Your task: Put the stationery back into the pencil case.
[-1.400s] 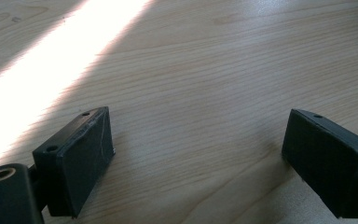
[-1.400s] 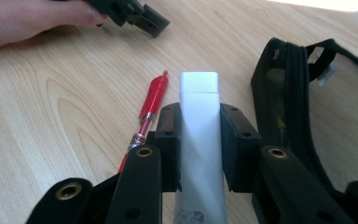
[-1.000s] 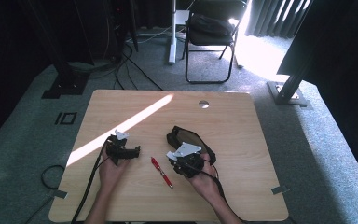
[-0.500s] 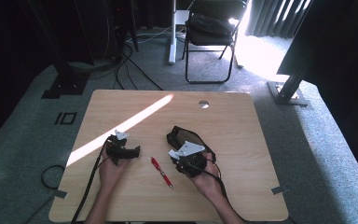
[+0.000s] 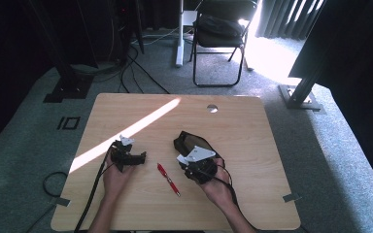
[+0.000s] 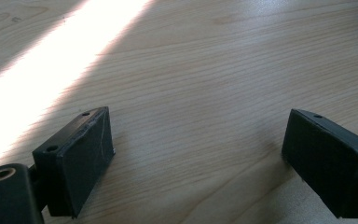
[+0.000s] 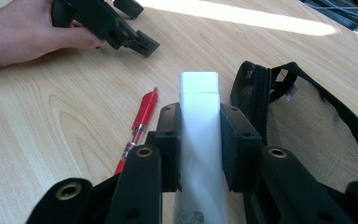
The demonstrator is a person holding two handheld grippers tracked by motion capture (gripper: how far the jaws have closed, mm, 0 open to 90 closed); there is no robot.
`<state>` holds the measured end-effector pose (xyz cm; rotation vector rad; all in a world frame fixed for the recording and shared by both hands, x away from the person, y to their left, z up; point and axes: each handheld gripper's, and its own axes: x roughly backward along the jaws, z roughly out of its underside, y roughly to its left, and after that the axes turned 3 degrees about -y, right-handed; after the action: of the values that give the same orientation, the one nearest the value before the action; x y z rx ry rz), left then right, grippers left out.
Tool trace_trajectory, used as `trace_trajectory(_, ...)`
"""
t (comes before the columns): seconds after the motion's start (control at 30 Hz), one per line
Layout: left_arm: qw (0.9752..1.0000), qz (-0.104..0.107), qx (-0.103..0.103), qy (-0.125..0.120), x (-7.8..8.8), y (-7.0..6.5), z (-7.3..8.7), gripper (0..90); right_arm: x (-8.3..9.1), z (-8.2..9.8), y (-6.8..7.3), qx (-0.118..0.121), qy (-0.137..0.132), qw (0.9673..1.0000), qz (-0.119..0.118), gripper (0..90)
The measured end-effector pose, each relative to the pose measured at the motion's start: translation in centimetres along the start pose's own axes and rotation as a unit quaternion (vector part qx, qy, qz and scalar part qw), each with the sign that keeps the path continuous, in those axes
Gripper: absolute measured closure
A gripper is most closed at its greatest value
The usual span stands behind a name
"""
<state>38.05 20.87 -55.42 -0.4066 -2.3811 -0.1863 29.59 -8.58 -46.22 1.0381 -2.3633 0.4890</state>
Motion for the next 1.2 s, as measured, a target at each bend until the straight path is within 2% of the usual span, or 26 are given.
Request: trace_trajectory(1.2, 1.0000, 0.000, 0.000, 0.000, 0.0, 0.0, 0.0, 8.9, 1.2, -0.6, -1.2, -0.005, -0.013, 0.9998, 0.014, 71.2)
